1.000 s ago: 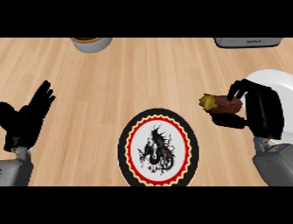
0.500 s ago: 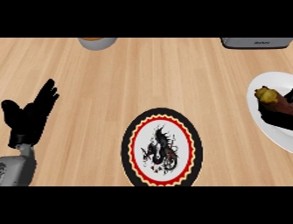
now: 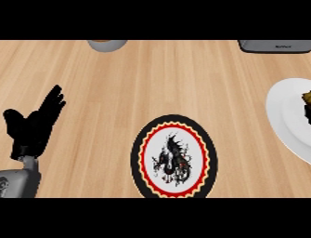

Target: Pick the sweet potato from the plate and place it in the plate

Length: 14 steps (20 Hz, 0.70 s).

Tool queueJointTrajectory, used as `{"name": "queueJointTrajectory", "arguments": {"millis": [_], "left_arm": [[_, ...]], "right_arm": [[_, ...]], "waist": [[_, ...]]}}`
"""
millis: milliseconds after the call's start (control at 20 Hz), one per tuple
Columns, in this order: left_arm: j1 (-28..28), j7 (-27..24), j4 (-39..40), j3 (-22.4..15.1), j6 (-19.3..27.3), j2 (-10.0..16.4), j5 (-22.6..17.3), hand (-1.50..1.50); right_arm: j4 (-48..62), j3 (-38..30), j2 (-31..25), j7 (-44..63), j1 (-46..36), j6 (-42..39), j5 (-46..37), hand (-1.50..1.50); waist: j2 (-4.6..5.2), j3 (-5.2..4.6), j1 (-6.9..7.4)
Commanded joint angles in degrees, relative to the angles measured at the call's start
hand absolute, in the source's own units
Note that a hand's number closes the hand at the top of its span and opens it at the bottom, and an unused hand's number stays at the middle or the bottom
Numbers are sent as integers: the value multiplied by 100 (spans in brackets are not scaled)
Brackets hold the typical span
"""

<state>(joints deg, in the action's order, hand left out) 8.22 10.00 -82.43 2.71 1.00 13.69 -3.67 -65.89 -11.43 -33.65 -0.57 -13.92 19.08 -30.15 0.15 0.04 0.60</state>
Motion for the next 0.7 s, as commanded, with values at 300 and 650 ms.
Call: {"name": "queueJointTrajectory", "arguments": {"millis": [300, 650], "left_arm": [[531, 13, 469, -25, 75, -143, 149, 0], [-86, -291, 229, -21, 58, -183, 256, 0]], "right_arm": [[2886, -346, -357, -1689, -993, -1254, 575, -150], [2701, -831, -266, -3207, -967, -855, 1005, -150]], "waist": [[49, 12, 65], [-10, 2, -35]]}}
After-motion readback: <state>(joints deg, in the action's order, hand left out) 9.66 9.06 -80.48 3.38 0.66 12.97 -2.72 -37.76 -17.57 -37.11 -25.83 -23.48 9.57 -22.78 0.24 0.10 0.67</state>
